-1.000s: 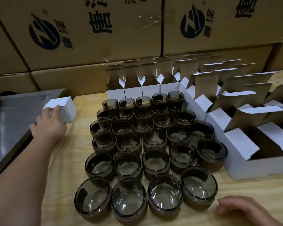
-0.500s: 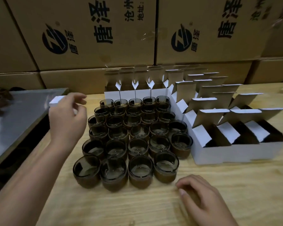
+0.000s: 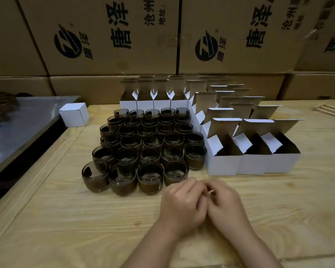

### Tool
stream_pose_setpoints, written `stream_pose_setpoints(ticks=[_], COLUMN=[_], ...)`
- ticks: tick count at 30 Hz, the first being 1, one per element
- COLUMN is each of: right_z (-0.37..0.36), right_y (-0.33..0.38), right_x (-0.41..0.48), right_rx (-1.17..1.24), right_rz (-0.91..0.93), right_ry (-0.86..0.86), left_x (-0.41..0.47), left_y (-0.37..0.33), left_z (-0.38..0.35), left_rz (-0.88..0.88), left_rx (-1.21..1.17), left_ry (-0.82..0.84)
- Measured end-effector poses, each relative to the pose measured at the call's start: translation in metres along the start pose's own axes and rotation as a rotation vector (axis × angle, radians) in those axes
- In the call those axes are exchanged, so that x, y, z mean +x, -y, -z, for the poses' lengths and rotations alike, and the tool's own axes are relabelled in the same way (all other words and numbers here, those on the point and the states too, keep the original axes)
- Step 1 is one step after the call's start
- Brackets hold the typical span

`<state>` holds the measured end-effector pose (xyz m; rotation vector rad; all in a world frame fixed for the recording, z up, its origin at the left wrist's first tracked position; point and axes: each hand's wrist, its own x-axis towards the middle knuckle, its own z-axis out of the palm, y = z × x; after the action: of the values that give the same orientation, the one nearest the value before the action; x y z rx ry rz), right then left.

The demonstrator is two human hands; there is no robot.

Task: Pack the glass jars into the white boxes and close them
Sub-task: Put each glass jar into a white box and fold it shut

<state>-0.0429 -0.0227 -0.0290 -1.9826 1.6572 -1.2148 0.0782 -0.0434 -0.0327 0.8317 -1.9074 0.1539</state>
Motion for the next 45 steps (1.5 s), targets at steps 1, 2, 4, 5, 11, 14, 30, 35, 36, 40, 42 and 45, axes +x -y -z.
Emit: stream_pose_setpoints(ticks=[1, 2, 4, 5, 11, 14, 30, 35, 36, 40, 42, 45], right_z=[0.004, 0.009, 0.020, 0.023, 0.024, 0.025, 0.013, 0.003, 0.006, 0.025, 0.032, 0.035], right_y=[-0.003, -0.005, -0.009, -0.011, -0.028, -0.028, 0.023, 0.033, 0.033, 0.029, 0.025, 0.016], right_x=[0.004, 0.009, 0.024, 0.032, 0.051, 0.045, -0.048, -0.052, -0.051, -0.031, -0.015, -0.002], right_rx=[-0.048, -0.086, -0.134, -0.162, -0.323, -0.347, -0.261, -0.154, -0.109, -0.074, -0.123, -0.040], right_rz=[0.001, -0.001, 0.001, 0.002, -0.052, 0.002, 0.217, 0.275, 0.283, 0.340, 0.377, 0.329], right_ry=[-0.114, -0.218, -0.315, -0.307, -0.167, -0.164, -0.267, -0.291, -0.315, -0.422, -0.348, -0.219], left_x=[-0.001, -0.001, 0.000, 0.001, -0.001, 0.001, 0.000, -0.002, -0.002, -0.002, -0.001, -0.001], left_y=[0.003, 0.005, 0.006, 0.005, 0.007, 0.006, -0.003, -0.001, 0.000, 0.001, 0.002, 0.005], left_z=[-0.001, -0.001, -0.002, -0.003, -0.005, -0.004, 0.010, 0.017, 0.018, 0.017, 0.017, 0.016], left_rz=[-0.001, 0.007, 0.031, 0.039, 0.092, 0.118, 0.190, 0.203, 0.205, 0.200, 0.200, 0.225], left_rx=[0.005, 0.002, -0.006, -0.006, -0.035, -0.084, -0.287, -0.251, -0.248, -0.268, -0.293, -0.354], left_ry=[0.002, -0.005, -0.022, -0.026, -0.008, 0.000, 0.000, -0.052, -0.056, -0.040, -0.036, -0.040])
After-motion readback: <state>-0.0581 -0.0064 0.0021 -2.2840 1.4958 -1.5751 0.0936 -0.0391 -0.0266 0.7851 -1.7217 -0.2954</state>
